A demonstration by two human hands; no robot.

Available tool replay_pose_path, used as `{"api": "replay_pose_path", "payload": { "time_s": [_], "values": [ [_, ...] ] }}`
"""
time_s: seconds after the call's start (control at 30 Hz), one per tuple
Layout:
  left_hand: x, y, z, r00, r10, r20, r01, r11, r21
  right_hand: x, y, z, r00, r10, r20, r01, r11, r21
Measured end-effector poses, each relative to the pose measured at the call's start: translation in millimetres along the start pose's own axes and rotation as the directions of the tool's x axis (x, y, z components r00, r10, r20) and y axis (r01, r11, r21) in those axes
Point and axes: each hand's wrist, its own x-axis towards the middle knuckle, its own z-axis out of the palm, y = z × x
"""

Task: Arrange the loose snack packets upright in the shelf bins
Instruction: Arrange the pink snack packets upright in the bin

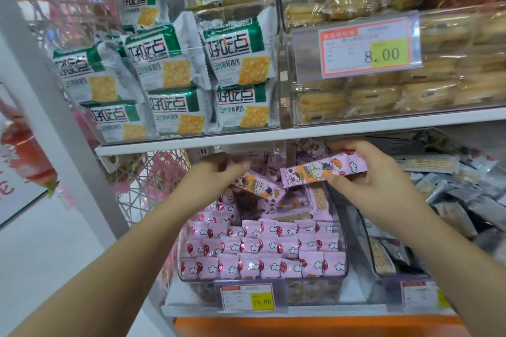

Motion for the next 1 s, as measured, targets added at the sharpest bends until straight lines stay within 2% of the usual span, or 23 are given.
{"api": "replay_pose_path", "payload": {
  "time_s": [0.13,0.27,0.47,0.63,0.7,0.83,0.93,1.0],
  "values": [
    [-22.1,-12.1,1.7,0.998,-0.030,-0.051,0.012,0.946,-0.324,-4.2,-4.6,3.6,1.000,-0.013,0.027,0.010,0.996,0.093],
    [-46.6,-24.6,12.4,0.992,-0.129,-0.016,0.083,0.729,-0.679,-8.5,-10.2,15.5,0.992,0.008,0.129,-0.049,0.947,0.317],
    [-64.5,-18.6,21.2,0.988,-0.088,0.131,0.157,0.457,-0.876,-15.1,-19.7,34.0,0.961,-0.058,0.270,-0.068,0.897,0.437],
    [-65.5,-15.4,15.9,0.984,-0.060,0.169,0.179,0.353,-0.918,-16.4,-23.8,42.8,0.962,-0.077,0.263,-0.047,0.898,0.437],
    [-64.5,-17.4,14.8,0.984,-0.055,0.167,0.175,0.366,-0.914,-16.0,-23.5,45.5,0.961,-0.051,0.271,-0.080,0.890,0.449],
    [-64.2,-22.0,13.6,0.983,0.031,0.181,0.133,0.556,-0.820,-13.8,-31.1,54.9,0.951,-0.050,0.305,-0.094,0.893,0.440],
    [-54.7,-31.9,9.3,0.993,0.068,0.097,0.026,0.671,-0.741,-5.3,-31.0,62.5,0.964,0.001,0.264,-0.116,0.900,0.420],
    [-50.1,-35.6,4.2,0.995,0.089,0.035,-0.038,0.705,-0.708,6.0,-33.2,66.9,0.958,0.030,0.285,-0.150,0.900,0.410]
  ]
}}
